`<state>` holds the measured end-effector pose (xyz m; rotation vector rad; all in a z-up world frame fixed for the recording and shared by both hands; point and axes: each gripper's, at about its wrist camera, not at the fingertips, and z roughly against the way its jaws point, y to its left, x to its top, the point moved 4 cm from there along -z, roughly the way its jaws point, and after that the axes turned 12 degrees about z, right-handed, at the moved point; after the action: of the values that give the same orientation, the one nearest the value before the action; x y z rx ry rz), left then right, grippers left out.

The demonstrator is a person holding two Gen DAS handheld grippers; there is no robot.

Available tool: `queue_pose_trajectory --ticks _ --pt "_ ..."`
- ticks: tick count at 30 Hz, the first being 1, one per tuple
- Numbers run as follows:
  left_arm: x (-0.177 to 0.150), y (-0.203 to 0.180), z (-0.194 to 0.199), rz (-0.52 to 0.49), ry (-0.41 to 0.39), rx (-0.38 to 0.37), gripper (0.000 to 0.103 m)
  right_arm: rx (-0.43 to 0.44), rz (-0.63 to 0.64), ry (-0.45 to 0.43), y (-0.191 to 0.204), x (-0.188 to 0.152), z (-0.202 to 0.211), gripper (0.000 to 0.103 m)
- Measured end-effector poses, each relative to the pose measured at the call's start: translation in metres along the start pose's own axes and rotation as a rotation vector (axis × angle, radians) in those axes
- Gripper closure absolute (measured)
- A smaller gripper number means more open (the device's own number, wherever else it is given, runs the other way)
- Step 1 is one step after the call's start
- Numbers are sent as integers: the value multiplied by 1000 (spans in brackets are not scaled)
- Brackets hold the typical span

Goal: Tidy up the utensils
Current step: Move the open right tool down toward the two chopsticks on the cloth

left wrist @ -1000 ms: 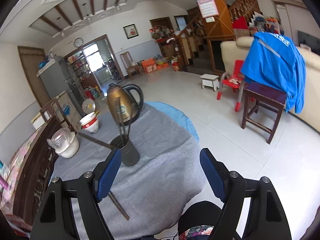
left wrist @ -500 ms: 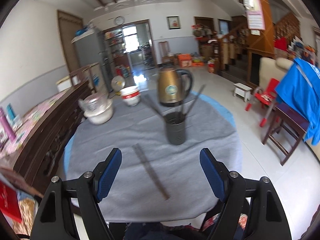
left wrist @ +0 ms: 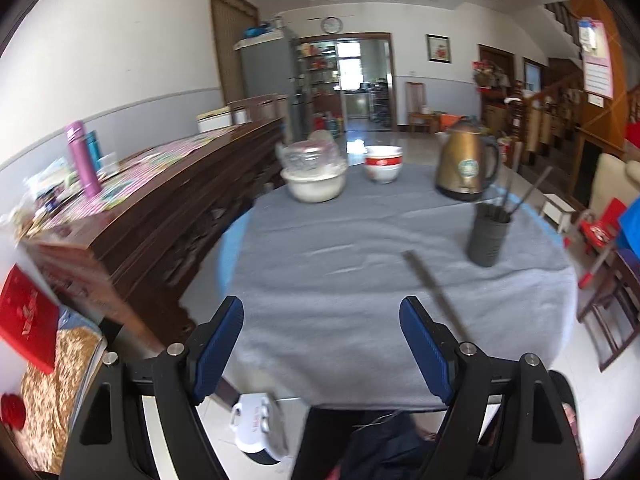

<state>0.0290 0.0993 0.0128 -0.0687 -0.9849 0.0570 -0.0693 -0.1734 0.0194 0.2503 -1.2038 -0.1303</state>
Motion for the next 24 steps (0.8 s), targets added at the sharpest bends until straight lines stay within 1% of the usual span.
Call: queue_pose_trajectory --ticks 2,4,7,10,14,18,24 --pt "-9 17 -6 4 -10 31 22 24 8 43 16 -13 -20 42" --pt "-18 27 -12 -2 -4 37 22 38 2 75 23 -20 -36 42" --pt "-27 29 -19 -26 10 20 22 52 -25 127 30 -30 -58 42" --pt "-35 25 -22 -53 29 -13 22 54 -27 150 38 -35 -68 42" --pt "-44 27 -18 -85 40 -17 22 43 -7 169 45 -43 -74 42" --pt "-50 40 -21 -63 61 -7 22 56 -51 214 45 -51 -86 42" --pt "-51 64 -28 -8 77 16 22 61 -55 255 49 -56 -100 42"
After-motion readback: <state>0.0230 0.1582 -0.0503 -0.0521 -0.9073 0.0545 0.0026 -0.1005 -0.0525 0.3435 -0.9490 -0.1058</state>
